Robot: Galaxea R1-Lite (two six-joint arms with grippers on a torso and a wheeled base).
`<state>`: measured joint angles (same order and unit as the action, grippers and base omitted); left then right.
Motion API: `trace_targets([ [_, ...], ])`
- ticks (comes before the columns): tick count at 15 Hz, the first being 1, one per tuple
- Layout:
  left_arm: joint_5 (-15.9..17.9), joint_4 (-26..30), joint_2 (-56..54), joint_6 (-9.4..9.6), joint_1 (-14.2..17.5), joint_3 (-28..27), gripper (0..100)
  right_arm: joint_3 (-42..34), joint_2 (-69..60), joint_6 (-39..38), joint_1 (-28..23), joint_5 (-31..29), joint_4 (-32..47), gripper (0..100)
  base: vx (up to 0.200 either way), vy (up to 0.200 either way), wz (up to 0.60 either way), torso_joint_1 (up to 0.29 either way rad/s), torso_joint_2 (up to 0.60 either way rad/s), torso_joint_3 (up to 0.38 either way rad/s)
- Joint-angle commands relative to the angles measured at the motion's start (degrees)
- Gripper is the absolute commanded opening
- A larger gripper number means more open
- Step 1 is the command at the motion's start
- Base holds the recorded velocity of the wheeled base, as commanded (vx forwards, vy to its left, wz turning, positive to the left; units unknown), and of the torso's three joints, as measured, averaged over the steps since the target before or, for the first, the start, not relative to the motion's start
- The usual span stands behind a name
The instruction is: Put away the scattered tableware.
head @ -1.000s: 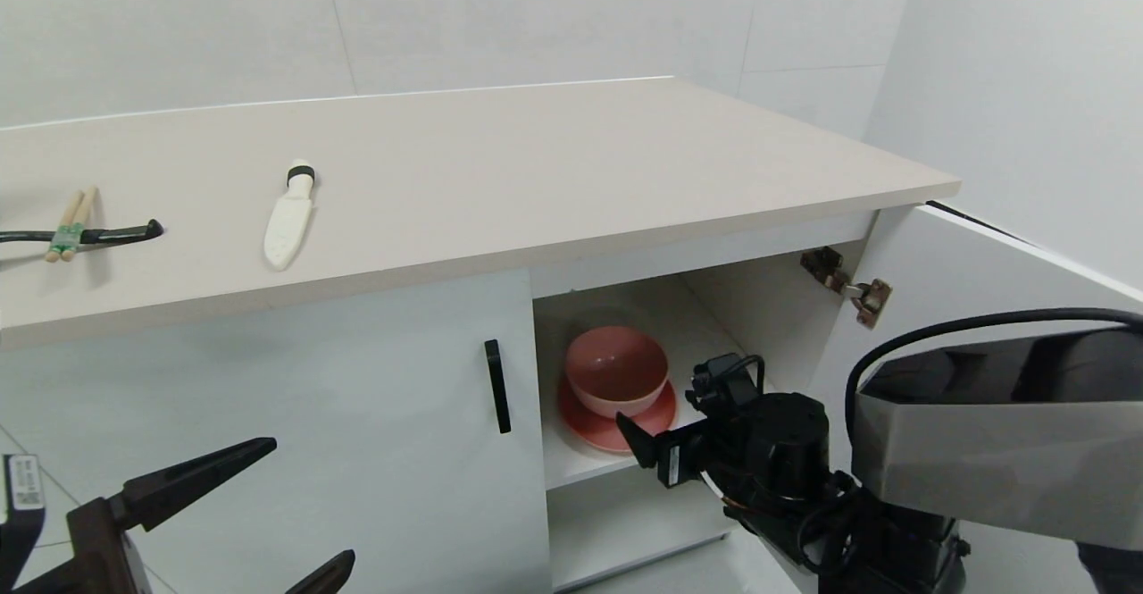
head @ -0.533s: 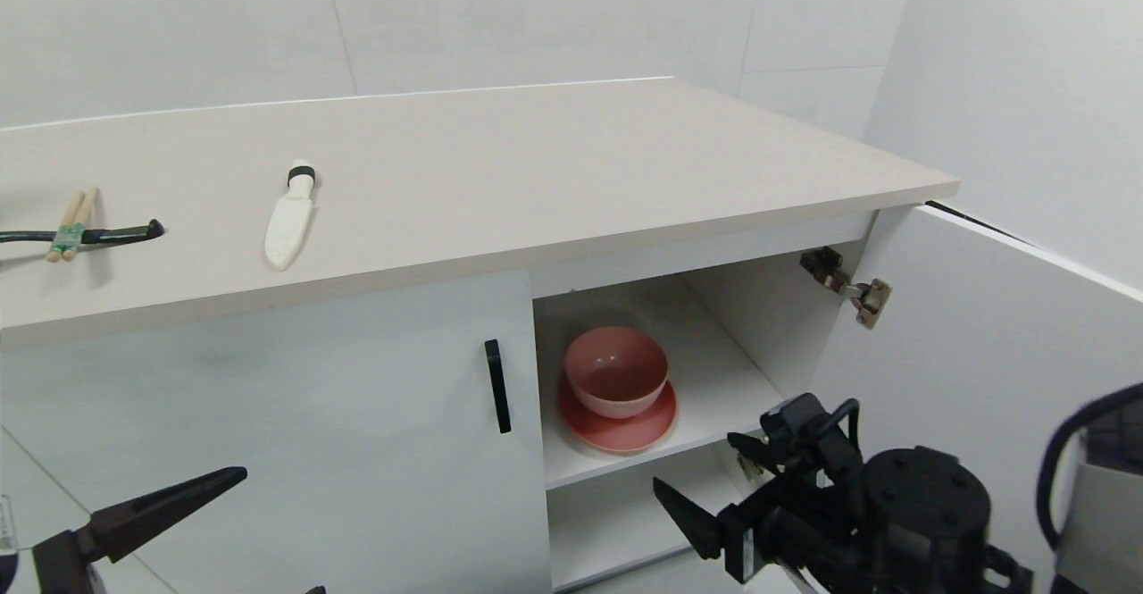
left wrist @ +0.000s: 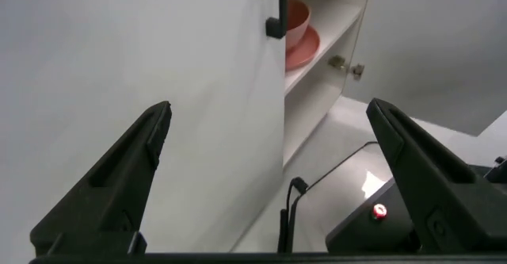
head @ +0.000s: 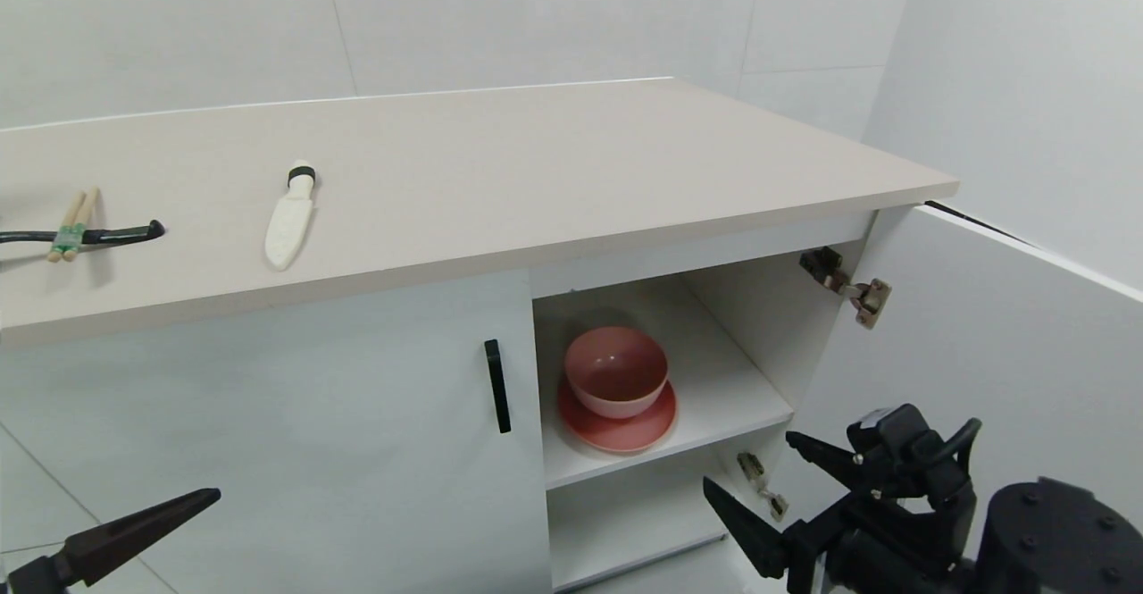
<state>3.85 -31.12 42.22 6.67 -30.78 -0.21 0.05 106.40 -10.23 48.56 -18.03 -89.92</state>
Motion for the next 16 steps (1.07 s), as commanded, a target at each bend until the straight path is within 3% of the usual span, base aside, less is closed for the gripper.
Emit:
trace_targets([
  [1,0.10,5.90,-7.24,0.98,2.13,0.12,100,-0.05,-4.18,-0.49,-0.13,-2.71,-0.08,100,0.000,0.000,0.00,0.000,0.00,0.000],
  [3,0.10,10.38,-11.54,2.56,3.97,0.12,100,-0.05,-4.89,-0.93,0.14,-7.72,-0.08,100,0.000,0.000,0.00,0.000,0.00,0.000],
  [7,0.10,19.52,-20.16,3.00,6.87,0.21,100,-0.05,-6.29,-2.69,0.14,-13.87,-0.08,100,0.000,0.000,0.00,0.000,0.00,0.000],
  [8,0.19,24.79,-28.42,3.00,11.71,0.21,100,-0.05,-8.49,-3.13,0.66,-18.53,-0.08,100,0.000,0.000,0.00,0.000,0.00,0.000],
  [9,0.10,26.29,-32.99,3.00,14.43,0.21,100,-0.05,-9.81,-3.40,1.63,-21.08,-0.08,100,0.000,0.000,0.00,0.000,0.00,0.000],
  [10,-0.42,27.43,-37.38,3.09,17.25,0.21,100,-0.05,-10.51,-4.10,3.04,-24.51,-0.08,100,0.000,0.000,0.00,0.000,0.00,0.000],
  [14,-2.89,27.17,-36.77,3.00,18.12,0.03,100,-0.05,-8.84,-6.82,3.92,-30.22,-0.08,100,0.000,0.000,0.00,0.000,0.00,0.000],
  [16,-2.18,27.61,-36.77,3.00,23.13,0.12,100,-0.05,-8.05,-6.82,2.86,-30.40,-0.08,100,0.000,0.000,0.00,0.000,0.00,0.000],
])
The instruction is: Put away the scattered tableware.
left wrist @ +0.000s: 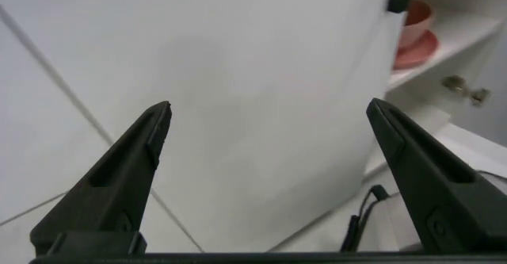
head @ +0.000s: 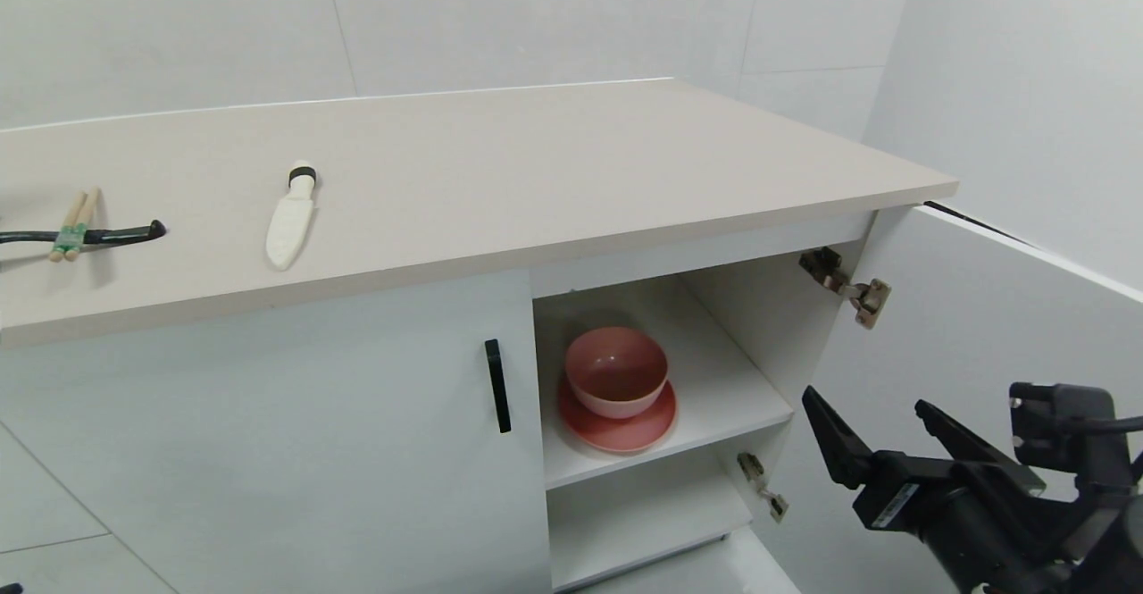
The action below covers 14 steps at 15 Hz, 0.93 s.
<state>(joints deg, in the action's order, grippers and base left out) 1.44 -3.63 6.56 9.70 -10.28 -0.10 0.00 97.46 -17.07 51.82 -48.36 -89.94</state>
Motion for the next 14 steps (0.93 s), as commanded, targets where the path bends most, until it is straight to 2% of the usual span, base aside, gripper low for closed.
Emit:
trace_targets([
  [1,-0.03,0.12,-1.02,-0.12,2.81,0.01,100,0.00,1.06,0.02,-0.41,-0.07,-0.06,100,0.000,0.000,0.00,0.000,0.00,0.000],
  [2,-0.47,0.29,-1.20,-0.39,5.27,0.01,100,0.00,0.97,0.02,-0.58,-0.42,-0.06,100,0.000,0.000,0.00,0.000,0.00,0.000],
  [3,-0.30,0.47,-1.46,-0.04,10.10,-0.08,100,0.00,0.53,0.02,-1.02,-0.51,-0.06,100,0.000,0.000,0.00,0.000,0.00,0.000],
  [4,0.06,0.47,-2.08,0.05,13.26,0.01,100,0.00,0.09,0.02,-1.64,-0.51,-0.06,100,0.000,0.000,0.00,0.000,0.00,0.000],
  [9,1.64,0.21,-2.34,-1.18,12.65,-0.08,100,0.00,-3.25,0.54,-3.83,-0.60,-0.06,100,0.000,0.000,0.00,0.000,0.00,0.000],
  [10,2.78,0.82,-2.60,-2.15,11.51,-0.25,100,0.00,-3.77,0.89,-5.42,-0.51,-0.06,100,0.000,0.000,0.00,0.000,0.00,0.000],
  [11,4.27,1.08,-3.04,-2.06,10.19,-0.25,100,0.00,-3.86,1.69,-6.65,-0.42,-0.06,100,0.000,0.000,0.00,0.000,0.00,0.000],
  [12,8.41,1.26,-3.66,-1.79,9.13,0.01,100,0.00,-3.95,3.27,-8.76,0.28,-0.06,100,0.000,0.000,0.00,0.000,0.00,0.000],
  [13,9.46,1.52,-3.75,-2.32,9.13,-0.08,100,0.00,-5.00,3.53,-9.20,0.99,-0.06,100,0.000,0.000,0.00,0.000,0.00,0.000],
  [14,9.37,1.61,-4.27,-3.64,9.31,-0.08,100,0.00,-7.02,3.62,-9.20,1.69,-0.06,100,0.000,0.000,0.00,0.000,0.00,0.000],
])
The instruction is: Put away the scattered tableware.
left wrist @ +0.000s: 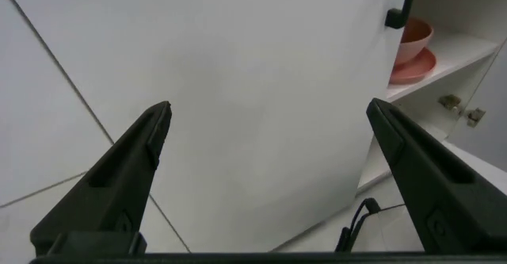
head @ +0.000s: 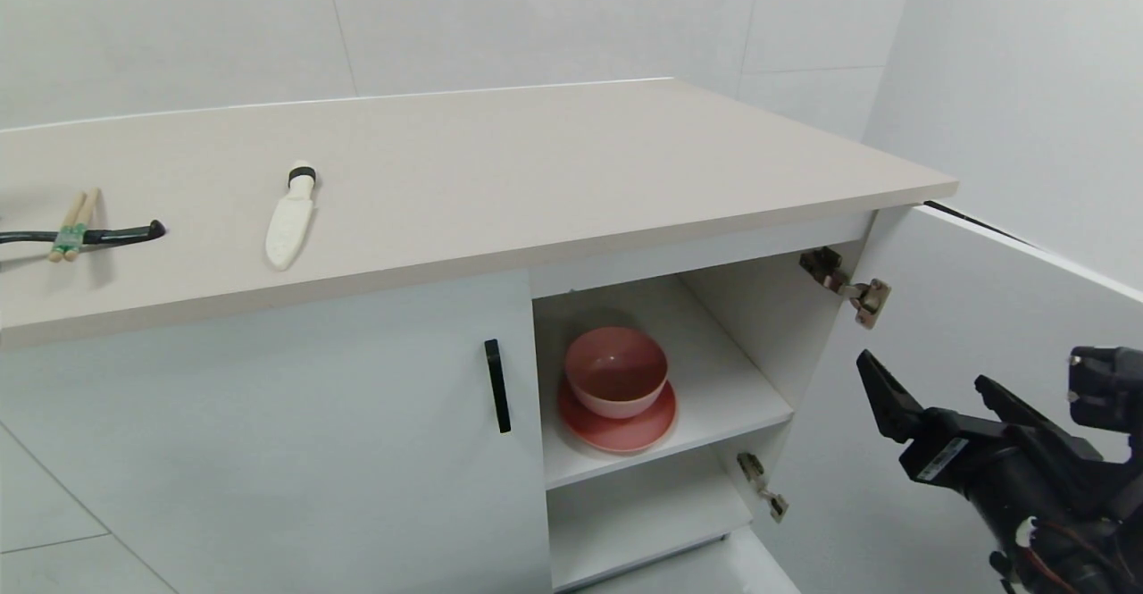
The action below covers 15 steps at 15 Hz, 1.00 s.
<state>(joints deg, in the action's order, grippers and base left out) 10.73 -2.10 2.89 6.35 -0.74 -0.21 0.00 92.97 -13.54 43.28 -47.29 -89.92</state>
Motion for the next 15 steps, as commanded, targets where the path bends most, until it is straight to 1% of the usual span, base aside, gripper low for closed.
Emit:
trace_targets([
  [1,0.08,-0.01,-2.36,-0.37,0.39,0.03,100,0.00,-4.55,0.18,-0.65,0.71,-0.08,100,0.000,0.000,0.00,0.000,0.00,0.000],
  [2,-0.36,0.08,-2.89,-0.20,0.74,0.12,100,0.00,-6.66,0.27,-0.65,0.71,-0.08,100,0.000,0.000,0.00,0.000,0.00,0.000],
  [3,-1.15,0.69,-2.89,0.06,0.74,0.12,100,0.00,-7.45,0.27,-0.74,0.71,-0.08,100,-0.200,0.000,0.00,0.002,0.00,0.002],
  [4,-2.91,1.75,-2.89,-0.81,0.74,0.12,100,0.00,-8.41,0.18,-0.74,0.35,-0.08,100,-0.200,0.000,0.00,-0.002,0.00,0.012],
  [5,-3.26,1.83,-2.89,-2.13,0.66,0.12,100,0.00,-9.21,-0.26,-0.74,0.62,-0.08,100,-0.200,0.000,0.00,0.007,0.00,0.002],
  [6,-3.61,1.92,-2.89,-3.01,0.66,0.12,100,0.00,-10.17,-0.52,-0.65,1.32,-0.08,100,-0.200,0.000,0.00,0.017,-0.01,-0.002],
  [7,-3.96,1.92,-2.89,-3.19,0.66,0.12,100,0.00,-10.88,-0.69,-0.65,3.69,-0.08,100,-0.200,0.000,0.00,-0.002,0.00,0.007],
  [8,-3.96,1.92,-2.89,-3.19,0.66,0.12,100,0.00,-12.55,-1.57,-0.91,10.29,1.59,100,0.000,0.000,0.00,0.000,0.00,0.000],
  [9,-3.96,1.92,-2.89,-3.01,0.66,0.12,100,0.00,-14.57,-2.19,-0.91,14.86,5.10,100,0.000,0.000,0.00,0.000,0.00,0.000],
  [10,-3.96,1.92,-2.89,-3.01,0.66,0.12,100,0.00,-16.85,-1.84,-0.91,18.11,10.11,100,0.000,0.000,0.00,0.000,0.00,0.000],
  [12,-4.05,1.83,-2.89,-3.01,0.66,0.12,100,0.00,-20.02,-0.78,-0.74,19.95,17.58,100,0.000,0.000,0.00,0.000,0.00,0.000],
  [13,-4.05,1.92,-2.89,-3.01,0.66,0.12,100,0.00,-23.44,1.06,-0.83,20.74,26.55,100,0.000,0.000,0.00,0.000,0.00,0.000],
  [14,-3.96,1.92,-2.89,-3.01,0.66,0.12,100,0.00,-25.64,1.41,-0.74,20.66,32.79,100,0.000,0.000,0.00,0.000,0.00,0.000],
  [15,-4.05,1.92,-2.89,-3.19,0.66,0.12,100,0.00,-29.16,1.50,-1.00,20.39,42.02,100,-0.200,0.000,0.00,0.007,0.00,-0.007],
])
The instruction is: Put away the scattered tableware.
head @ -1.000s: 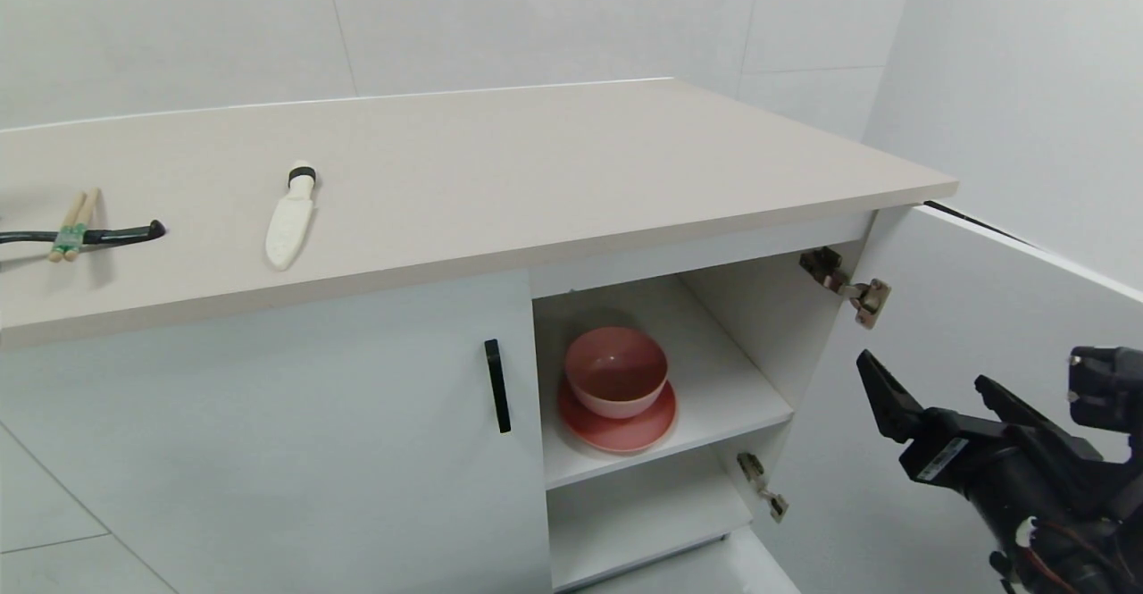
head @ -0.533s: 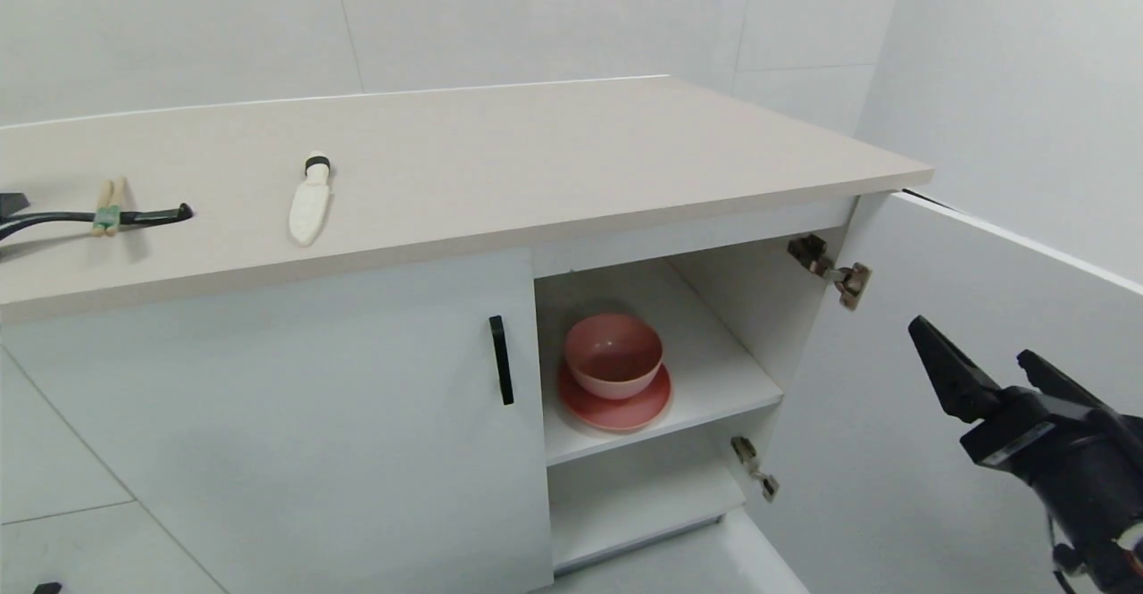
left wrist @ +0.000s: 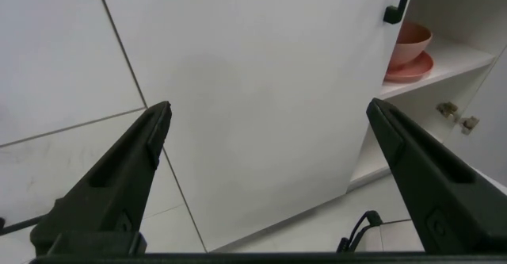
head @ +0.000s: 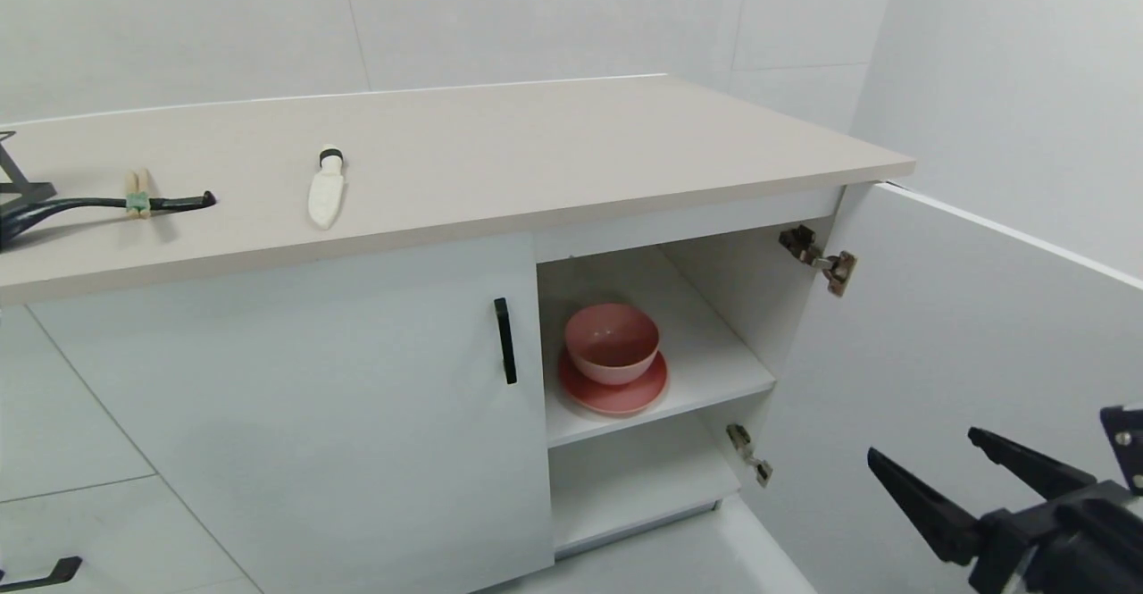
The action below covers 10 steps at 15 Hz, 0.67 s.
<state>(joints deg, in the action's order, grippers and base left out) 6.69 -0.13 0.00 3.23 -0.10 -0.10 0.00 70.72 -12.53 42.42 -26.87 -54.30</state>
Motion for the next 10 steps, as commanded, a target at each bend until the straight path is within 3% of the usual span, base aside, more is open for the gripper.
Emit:
trace_targets([
  [1,-0.10,-0.04,0.00,-0.15,0.01,0.01,100,0.00,-12.09,0.75,-0.68,-0.11,15.01,100,-0.200,0.000,0.00,0.007,0.00,0.007],
  [3,-0.01,-0.04,0.00,-0.07,0.01,0.01,100,0.00,-24.75,5.32,-0.94,-0.29,28.37,100,-0.100,0.000,0.00,0.004,0.00,-0.001],
  [4,-0.01,-0.04,0.00,-0.07,0.01,0.01,100,0.00,-26.33,5.76,-1.03,-0.20,29.25,100,0.000,0.000,0.00,0.000,0.00,0.000],
  [5,-0.01,-0.04,0.00,-0.07,0.01,0.01,100,0.09,-31.52,6.12,-6.74,0.06,31.88,100,0.000,0.000,0.00,0.000,0.00,0.000],
  [6,-0.01,-0.04,0.00,-0.07,0.01,0.01,100,0.09,-34.16,6.20,-9.20,0.06,33.12,100,0.000,0.000,0.00,0.000,0.00,0.000],
  [10,-0.01,-0.04,0.00,-0.07,0.01,0.01,100,0.18,-41.01,6.56,-13.07,0.06,41.82,100,0.000,0.000,0.00,0.000,0.00,0.000],
])
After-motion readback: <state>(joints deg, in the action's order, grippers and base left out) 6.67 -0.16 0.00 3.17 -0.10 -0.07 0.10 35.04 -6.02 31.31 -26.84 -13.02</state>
